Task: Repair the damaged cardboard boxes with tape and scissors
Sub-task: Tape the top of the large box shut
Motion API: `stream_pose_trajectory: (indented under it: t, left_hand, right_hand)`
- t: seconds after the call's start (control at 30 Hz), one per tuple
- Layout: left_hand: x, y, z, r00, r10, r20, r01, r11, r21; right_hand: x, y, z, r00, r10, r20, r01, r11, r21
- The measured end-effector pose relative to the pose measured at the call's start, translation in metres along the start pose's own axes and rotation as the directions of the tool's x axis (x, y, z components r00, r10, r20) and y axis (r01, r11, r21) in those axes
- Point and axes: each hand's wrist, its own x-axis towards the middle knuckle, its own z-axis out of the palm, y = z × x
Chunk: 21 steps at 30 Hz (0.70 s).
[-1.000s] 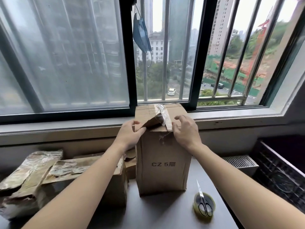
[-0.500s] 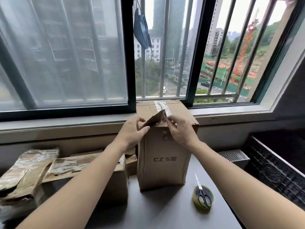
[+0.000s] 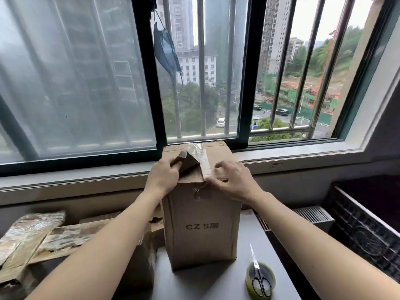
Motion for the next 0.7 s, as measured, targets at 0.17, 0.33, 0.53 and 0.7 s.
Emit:
stream_pose_trajectory:
  t: [0.17,0.33,0.53,0.7]
  left_hand:
    - [-0.003,0.004,-0.005,0.997,-0.079,0.002,0.079,0.996,-0.046]
    - [-0.015,0.003,-0.010,0.994,-0.103,0.031,0.106,0.991,-0.088]
    - [-0.029,0.006,-0.013,0.996,-0.089,-0.030,0.083,0.983,-0.166]
    - [-0.042,0.007,-0.015,0.998,-0.067,-0.019,0.061,0.974,-0.217]
  right_hand:
    - [0.012,-0.007,-0.007,0.987,-0.046,0.153,0.054,0.997,-0.048]
    - [0.017,-0.029,-0.011,0.958,-0.098,0.268,0.129,0.986,-0.101]
    - [0.010,-0.049,-0.024,0.976,-0.198,0.093,0.204,0.976,-0.069]
    - [-0.006,-0.048,-0.024,0.990,-0.140,0.013,0.140,0.989,0.048]
